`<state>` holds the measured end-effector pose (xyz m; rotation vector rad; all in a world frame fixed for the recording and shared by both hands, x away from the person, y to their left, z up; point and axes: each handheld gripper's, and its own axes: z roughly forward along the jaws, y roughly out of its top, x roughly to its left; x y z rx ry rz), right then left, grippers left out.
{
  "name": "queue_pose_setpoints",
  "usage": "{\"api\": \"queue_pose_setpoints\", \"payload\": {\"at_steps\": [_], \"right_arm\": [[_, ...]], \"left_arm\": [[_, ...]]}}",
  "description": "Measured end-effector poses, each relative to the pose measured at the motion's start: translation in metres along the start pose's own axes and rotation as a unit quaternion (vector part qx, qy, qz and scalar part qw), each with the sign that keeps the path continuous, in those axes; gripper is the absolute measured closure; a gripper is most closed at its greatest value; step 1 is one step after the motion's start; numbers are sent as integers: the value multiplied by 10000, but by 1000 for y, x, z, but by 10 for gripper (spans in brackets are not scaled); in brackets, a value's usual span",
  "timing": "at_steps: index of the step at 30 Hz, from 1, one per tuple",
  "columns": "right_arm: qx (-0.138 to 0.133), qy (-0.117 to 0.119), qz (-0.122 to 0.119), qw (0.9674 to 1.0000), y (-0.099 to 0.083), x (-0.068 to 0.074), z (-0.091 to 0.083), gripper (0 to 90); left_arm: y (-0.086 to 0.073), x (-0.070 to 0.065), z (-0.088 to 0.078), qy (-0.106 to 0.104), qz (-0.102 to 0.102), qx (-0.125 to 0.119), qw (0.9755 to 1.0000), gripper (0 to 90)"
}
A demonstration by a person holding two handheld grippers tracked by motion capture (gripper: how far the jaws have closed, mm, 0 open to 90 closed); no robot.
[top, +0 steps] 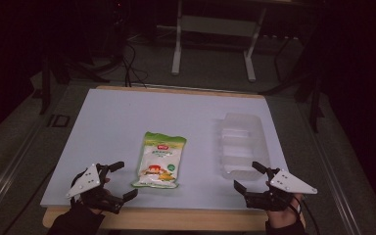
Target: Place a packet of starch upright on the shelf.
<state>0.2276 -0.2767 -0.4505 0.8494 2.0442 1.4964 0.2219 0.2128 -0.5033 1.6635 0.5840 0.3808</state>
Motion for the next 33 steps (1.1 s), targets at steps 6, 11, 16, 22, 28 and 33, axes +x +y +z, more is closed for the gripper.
{"api": "queue_pose_setpoints", "payload": {"at_steps": [6,11,16,22,28,33], "right_arm": [[-99,-69,-148,9998,0,0,-1,104],[-96,59,-131,9998,0,0,0,104],[-131,157,-38,9998,3,3,-1,104],[-189,336,-261,9989,7,7,-2,105],[-114,677,-279,9973,9,14,0,104],[-78,1000,-99,9949,11,16,-2,109]], "left_arm": [[-2,1,3,-299,-126,173,9993,1],[-2,-1,9,-724,-302,363,9963,1],[11,-15,13,-736,-159,774,9942,2],[30,-25,17,-967,-248,744,9922,1],[56,-28,18,-943,-22,633,9935,2],[75,-18,23,-896,54,661,9938,2]]}}
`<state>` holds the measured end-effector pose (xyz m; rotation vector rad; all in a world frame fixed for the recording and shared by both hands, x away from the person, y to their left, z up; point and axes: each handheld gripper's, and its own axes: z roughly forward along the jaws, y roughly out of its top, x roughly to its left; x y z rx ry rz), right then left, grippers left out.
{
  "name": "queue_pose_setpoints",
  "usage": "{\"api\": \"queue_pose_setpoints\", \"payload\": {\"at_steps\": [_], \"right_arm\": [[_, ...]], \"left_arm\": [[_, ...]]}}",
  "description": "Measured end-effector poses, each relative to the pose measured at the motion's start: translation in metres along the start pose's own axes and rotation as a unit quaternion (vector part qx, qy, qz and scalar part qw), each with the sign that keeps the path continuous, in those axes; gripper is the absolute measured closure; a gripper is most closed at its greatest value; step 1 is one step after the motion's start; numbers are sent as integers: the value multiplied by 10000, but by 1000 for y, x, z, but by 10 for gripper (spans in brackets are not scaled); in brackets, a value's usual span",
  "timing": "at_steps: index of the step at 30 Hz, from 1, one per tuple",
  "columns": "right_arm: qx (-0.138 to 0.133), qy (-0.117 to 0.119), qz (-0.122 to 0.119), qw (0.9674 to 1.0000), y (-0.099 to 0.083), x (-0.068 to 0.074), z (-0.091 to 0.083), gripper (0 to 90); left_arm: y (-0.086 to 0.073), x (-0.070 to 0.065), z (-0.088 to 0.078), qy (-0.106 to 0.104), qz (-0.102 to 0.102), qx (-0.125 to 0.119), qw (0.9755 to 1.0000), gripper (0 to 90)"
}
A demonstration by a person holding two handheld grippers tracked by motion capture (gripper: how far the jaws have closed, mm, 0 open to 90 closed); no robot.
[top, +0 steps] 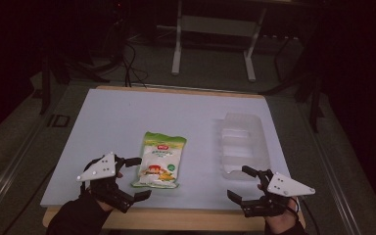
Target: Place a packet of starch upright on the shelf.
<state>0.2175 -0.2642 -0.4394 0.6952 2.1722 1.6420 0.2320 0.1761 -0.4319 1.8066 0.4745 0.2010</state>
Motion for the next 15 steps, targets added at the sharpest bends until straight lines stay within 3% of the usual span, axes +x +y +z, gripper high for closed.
{"api": "queue_pose_setpoints", "payload": {"at_steps": [7,9,11,15], "right_arm": [[-147,-115,47,9998,2,-1,-2,107],[-181,-163,37,9997,2,-1,-1,107],[-255,-150,17,9996,4,1,-2,101],[-205,-161,-56,9996,4,3,0,102]], "left_arm": [[22,19,7,330,135,212,9991,13],[22,19,7,330,135,212,9991,13],[31,34,16,541,61,346,9979,13],[34,54,25,612,-95,426,9972,16]]}}
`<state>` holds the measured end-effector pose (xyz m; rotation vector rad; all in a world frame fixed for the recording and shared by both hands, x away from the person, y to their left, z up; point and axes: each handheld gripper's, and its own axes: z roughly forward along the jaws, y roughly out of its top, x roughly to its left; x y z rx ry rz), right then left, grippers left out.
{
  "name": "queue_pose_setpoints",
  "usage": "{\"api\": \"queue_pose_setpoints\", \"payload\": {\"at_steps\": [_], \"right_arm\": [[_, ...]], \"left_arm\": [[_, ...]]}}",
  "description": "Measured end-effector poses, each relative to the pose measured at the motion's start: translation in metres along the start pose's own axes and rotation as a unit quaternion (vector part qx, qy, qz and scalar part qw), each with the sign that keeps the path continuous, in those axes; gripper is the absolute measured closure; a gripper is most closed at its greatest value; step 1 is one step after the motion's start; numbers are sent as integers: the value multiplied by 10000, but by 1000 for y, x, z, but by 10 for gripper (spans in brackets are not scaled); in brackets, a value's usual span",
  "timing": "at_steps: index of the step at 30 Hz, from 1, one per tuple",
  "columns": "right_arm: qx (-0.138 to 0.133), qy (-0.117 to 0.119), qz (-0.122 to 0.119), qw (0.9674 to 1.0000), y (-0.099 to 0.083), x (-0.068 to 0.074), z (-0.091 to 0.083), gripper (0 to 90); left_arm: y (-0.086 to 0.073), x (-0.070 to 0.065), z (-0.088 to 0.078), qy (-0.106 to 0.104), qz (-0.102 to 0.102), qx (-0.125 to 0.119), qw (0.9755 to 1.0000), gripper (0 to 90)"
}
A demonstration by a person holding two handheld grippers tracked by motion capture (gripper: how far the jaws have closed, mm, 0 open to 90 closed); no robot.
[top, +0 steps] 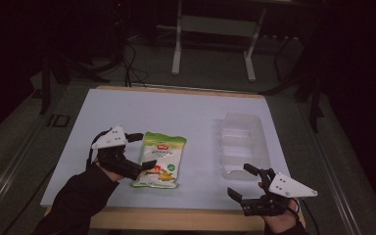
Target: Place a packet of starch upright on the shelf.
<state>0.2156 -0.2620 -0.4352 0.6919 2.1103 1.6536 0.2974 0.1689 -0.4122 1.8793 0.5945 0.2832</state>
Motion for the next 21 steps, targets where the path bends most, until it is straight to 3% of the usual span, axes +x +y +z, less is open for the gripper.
{"api": "queue_pose_setpoints", "payload": {"at_steps": [10,21], "right_arm": [[-3,-55,-32,10000,-1,0,1,126],[-5,-47,3,10000,-3,-1,1,128]], "left_arm": [[-5,42,31,304,-450,312,9980,42],[-30,80,62,752,-805,727,9913,61]]}}
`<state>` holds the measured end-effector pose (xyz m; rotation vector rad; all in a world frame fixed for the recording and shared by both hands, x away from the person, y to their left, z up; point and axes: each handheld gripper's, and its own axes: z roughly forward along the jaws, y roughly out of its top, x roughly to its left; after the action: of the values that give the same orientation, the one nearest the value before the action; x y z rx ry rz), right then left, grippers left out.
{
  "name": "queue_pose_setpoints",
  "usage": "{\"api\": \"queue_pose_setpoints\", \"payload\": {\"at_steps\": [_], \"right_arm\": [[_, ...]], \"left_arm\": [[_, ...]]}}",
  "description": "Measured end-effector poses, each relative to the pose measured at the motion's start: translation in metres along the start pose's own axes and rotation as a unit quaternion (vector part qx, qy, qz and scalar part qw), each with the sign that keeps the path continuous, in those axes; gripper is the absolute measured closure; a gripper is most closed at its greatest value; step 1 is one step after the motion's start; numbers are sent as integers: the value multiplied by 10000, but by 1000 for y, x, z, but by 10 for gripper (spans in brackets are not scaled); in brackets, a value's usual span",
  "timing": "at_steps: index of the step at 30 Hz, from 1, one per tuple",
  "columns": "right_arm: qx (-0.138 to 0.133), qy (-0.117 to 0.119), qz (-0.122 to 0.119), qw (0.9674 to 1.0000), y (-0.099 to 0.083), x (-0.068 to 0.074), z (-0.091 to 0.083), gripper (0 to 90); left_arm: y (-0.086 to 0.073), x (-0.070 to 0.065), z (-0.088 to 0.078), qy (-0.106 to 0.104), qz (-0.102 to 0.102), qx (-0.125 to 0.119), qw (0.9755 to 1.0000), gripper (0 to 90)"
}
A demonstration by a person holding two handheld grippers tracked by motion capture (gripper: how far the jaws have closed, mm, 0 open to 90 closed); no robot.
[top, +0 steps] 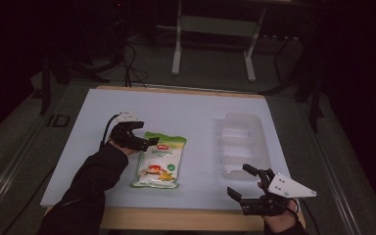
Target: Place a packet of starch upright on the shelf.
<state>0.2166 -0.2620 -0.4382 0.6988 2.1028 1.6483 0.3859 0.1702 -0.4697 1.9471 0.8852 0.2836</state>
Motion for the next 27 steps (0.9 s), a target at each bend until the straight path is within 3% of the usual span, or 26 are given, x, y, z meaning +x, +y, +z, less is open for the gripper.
{"api": "queue_pose_setpoints", "payload": {"at_steps": [4,6,13,22,27], "right_arm": [[37,-8,14,10000,-1,0,1,136],[68,5,-4,10000,-2,0,1,136],[123,42,54,9999,-4,-1,3,136],[204,117,71,9997,-6,0,6,136],[219,118,53,9997,-7,1,6,139]], "left_arm": [[-7,9,9,64,-142,112,9998,71],[-14,16,20,110,-232,341,9991,71],[-30,34,38,181,-445,662,9966,106],[-40,44,51,271,-385,922,9946,160],[-41,45,53,316,-420,829,9952,184]]}}
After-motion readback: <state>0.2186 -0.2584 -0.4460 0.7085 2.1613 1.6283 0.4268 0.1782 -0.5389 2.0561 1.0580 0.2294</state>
